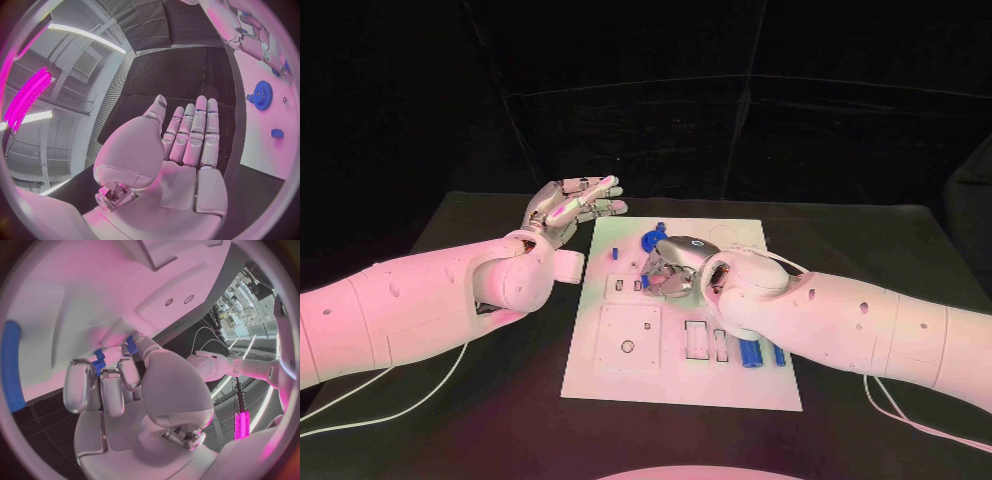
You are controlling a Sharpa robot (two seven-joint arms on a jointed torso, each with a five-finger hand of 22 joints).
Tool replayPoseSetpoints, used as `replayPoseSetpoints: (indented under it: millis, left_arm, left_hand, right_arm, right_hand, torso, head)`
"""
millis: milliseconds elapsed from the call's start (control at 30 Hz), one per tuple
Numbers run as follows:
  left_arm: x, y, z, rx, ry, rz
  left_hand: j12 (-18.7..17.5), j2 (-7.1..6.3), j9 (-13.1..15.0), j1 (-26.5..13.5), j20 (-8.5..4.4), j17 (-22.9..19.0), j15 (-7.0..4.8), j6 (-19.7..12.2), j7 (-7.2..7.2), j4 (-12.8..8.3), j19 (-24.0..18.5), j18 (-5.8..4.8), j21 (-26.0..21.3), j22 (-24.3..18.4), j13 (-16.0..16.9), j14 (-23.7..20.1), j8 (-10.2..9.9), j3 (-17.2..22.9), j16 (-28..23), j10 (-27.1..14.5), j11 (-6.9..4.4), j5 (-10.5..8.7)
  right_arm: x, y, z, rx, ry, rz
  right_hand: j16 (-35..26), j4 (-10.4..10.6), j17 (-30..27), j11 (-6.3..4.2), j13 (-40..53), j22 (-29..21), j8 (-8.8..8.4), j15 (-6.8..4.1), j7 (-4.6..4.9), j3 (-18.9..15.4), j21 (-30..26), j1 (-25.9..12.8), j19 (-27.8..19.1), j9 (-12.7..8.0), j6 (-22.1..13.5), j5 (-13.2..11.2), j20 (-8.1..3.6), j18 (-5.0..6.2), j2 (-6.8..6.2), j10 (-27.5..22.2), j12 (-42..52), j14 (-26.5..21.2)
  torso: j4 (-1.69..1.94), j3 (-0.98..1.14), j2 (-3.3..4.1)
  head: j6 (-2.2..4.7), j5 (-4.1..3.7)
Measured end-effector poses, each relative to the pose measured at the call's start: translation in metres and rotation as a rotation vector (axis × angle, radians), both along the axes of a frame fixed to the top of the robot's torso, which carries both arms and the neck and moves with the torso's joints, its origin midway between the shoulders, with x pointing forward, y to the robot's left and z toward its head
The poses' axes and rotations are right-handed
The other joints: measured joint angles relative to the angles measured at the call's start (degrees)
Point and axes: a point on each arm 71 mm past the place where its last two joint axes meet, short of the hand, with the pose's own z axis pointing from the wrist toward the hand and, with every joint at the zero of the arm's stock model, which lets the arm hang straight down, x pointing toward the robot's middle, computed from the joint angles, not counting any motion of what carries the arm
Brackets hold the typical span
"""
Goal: Assemble the parts on the task board
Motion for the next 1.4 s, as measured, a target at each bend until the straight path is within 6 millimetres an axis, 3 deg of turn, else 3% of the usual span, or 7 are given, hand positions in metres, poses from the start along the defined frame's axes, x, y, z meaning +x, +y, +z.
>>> replayPoseSetpoints:
  millis: [600,833,900,1067,1200,1300,1400]
  left_arm:
    - [0.0,0.0,0.0,0.001,0.005,-0.001]
    - [0.0,0.003,-0.001,0.021,0.008,-0.004]
    - [0.0,0.004,-0.002,0.038,0.009,-0.01]
    - [-0.002,0.006,-0.004,0.106,0.031,-0.05]
    - [-0.003,0.004,-0.008,0.215,0.073,-0.105]
    - [-0.001,0.003,-0.008,0.34,0.106,-0.158]
    - [0.001,-0.001,-0.008,0.482,0.148,-0.219]
  left_hand:
    - [0.0,0.0,0.0,0.0,-0.13,0.0,-0.16,0.1,-0.07,-0.1,0.5,0.0,0.0,-0.1,0.0,0.2,-0.2,-0.1,0.0,0.2,-0.23,0.0]
    - [3.7,0.59,0.3,-1.0,-5.69,5.7,-5.62,4.2,-3.12,-0.7,13.6,-0.03,7.1,2.9,1.5,17.1,0.7,-0.5,8.7,11.0,-4.24,0.0]
    - [4.3,0.3,0.3,-1.7,-7.55,10.2,-7.75,5.4,-4.35,-0.5,19.2,-0.03,10.9,4.7,2.0,21.3,0.7,-1.1,14.8,14.0,-5.65,0.0]
    - [9.0,-0.2,0.4,-2.1,-10.78,57.3,-10.09,7.0,-5.97,-1.0,27.7,-0.03,22.1,12.2,6.2,22.1,0.8,-1.7,61.0,21.6,-8.39,0.04]
    - [19.8,-0.78,1.4,-2.7,-11.85,68.8,-11.12,9.4,-7.63,-1.4,32.3,-3.11,42.2,36.5,15.5,22.1,3.3,-2.1,76.0,24.2,-9.67,0.43]
    - [46.2,-1.18,2.9,-4.8,-12.49,69.2,-11.68,10.6,-8.7,-1.1,33.2,-4.07,50.9,47.5,42.0,22.1,6.1,-3.0,80.6,26.0,-10.66,0.43]
    - [60.7,-0.75,5.0,-7.0,-12.44,69.2,-11.9,10.5,-8.99,0.0,32.4,-4.06,55.2,52.4,56.5,21.9,9.6,-4.4,81.2,24.5,-10.66,0.16]
  right_arm:
    - [-0.002,-0.003,-0.001,0.015,-0.01,-0.034]
    - [-0.007,-0.022,0.006,0.102,-0.058,-0.046]
    - [-0.008,-0.034,0.012,0.143,-0.069,-0.047]
    - [-0.001,-0.069,0.042,0.255,-0.069,-0.073]
    - [0.007,-0.099,0.064,0.356,-0.026,-0.123]
    - [0.011,-0.119,0.076,0.432,0.015,-0.164]
    - [0.012,-0.133,0.082,0.492,0.049,-0.193]
  right_hand:
    - [-1.0,6.2,0.0,1.22,-5.3,-1.9,-0.22,0.9,1.11,-11.2,-1.2,-4.2,-0.9,0.2,-6.3,0.2,0.93,0.0,-3.81,-4.1,-4.4,0.1]
    - [-1.1,13.9,0.0,1.61,-6.5,-2.7,0.49,1.61,1.68,-19.9,-1.6,1.5,-1.0,0.3,-9.2,2.9,1.63,0.0,-4.39,-4.9,-4.6,0.0]
    - [-1.4,14.6,0.0,1.61,-6.6,-3.5,1.11,1.61,1.67,-20.3,-2.1,2.1,-1.3,0.5,-9.2,2.8,1.95,0.01,-4.08,-4.9,-4.6,0.0]
    - [-3.8,15.5,0.0,0.99,-9.4,-9.2,2.79,1.61,1.0,-20.9,-5.2,4.0,-4.4,0.8,-7.7,1.8,1.65,0.12,-2.8,-7.0,-6.7,0.0]
    - [-6.5,14.2,-0.8,0.46,-13.5,-14.7,3.76,1.03,0.33,-20.6,-8.5,6.0,-6.9,0.8,-6.8,2.2,0.99,1.37,-0.79,-9.1,-10.8,0.1]
    - [-13.2,13.0,-9.7,-0.06,-22.4,-25.5,4.69,0.32,-0.23,-21.2,-15.5,7.4,-12.0,0.8,-5.8,2.3,0.57,3.62,0.59,-13.6,-19.7,-0.7]
    - [-20.3,12.4,-17.8,-0.24,-29.0,-33.4,4.74,0.07,-0.26,-22.0,-21.5,7.8,-14.6,0.7,-5.5,1.7,0.37,4.52,0.95,-15.8,-26.4,-2.4]
  torso:
    - [0.01,0.02,0.0]
    - [0.01,0.08,-0.03]
    - [0.01,0.09,-0.09]
    - [-0.14,0.08,-0.3]
    - [-0.3,0.07,-0.73]
    - [-0.43,0.13,-1.07]
    - [-0.57,0.29,-1.42]
  head:
    - [0.04,0.01]
    - [0.37,-0.02]
    - [0.5,-0.13]
    - [0.72,-0.27]
    - [0.64,0.0]
    - [0.62,0.25]
    - [0.54,0.53]
